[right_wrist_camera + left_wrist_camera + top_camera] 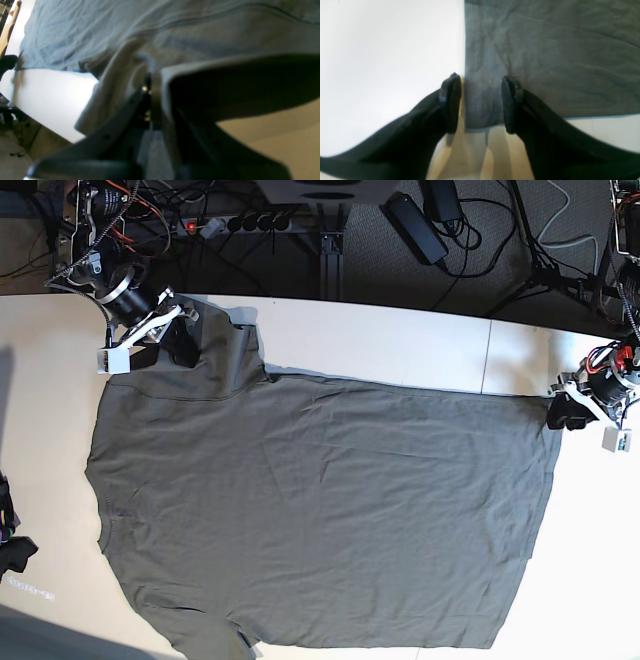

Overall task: Fold the T-shirt properly
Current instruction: 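Move both grippers to the shirt's shoulder corners and grasp them, then lift the shoulder edge and fold it over toward the hem with both grippers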

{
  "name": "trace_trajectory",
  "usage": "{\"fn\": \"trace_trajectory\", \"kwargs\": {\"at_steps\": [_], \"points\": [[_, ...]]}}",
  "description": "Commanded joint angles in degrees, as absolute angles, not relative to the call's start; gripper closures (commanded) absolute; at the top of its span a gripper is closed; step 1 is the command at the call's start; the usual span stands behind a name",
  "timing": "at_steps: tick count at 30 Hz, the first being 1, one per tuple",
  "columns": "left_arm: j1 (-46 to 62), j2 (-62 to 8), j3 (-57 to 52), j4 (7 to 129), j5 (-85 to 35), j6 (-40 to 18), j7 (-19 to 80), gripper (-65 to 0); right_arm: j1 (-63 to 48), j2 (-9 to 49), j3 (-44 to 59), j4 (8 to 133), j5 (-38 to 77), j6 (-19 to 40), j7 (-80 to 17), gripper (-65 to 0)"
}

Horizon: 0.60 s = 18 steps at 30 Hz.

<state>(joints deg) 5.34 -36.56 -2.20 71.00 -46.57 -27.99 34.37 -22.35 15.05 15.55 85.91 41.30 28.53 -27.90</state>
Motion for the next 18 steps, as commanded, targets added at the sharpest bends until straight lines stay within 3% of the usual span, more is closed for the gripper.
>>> {"fn": "trace_trajectory", "kwargs": {"at_steps": [1, 10, 11, 14, 15, 18], "points": [[5.3, -37.1, -1.3, 71.1, -46.0, -29.9, 37.0, -30.4, -22.5, 15.4, 15.6, 86.1, 39.9, 31.3, -29.6, 0.0], [5.2, -34.9, 1.8, 71.1, -43.6, -30.3, 37.4, -29.6, -22.4, 15.4, 15.8, 86.1, 39.8, 31.3, -29.6, 0.0], [5.2, -34.9, 1.8, 71.1, -42.9, -30.3, 36.9, -26.1, -22.4, 15.4, 15.8, 86.1, 39.9, 31.3, -29.6, 0.0], [5.2, -35.0, 1.8, 71.1, -40.3, -30.3, 34.3, -4.1, -22.4, 15.5, 15.8, 86.3, 39.9, 31.3, -29.7, 0.0], [5.2, -35.0, 1.8, 71.2, -39.2, -30.3, 33.9, 0.0, -22.4, 15.6, 15.9, 86.5, 39.9, 31.3, -29.9, 0.0], [4.9, -35.0, 1.8, 71.3, -37.7, -35.7, 33.3, 0.0, -22.4, 15.6, 17.1, 88.3, 40.3, 31.3, -32.2, 0.0]]}}
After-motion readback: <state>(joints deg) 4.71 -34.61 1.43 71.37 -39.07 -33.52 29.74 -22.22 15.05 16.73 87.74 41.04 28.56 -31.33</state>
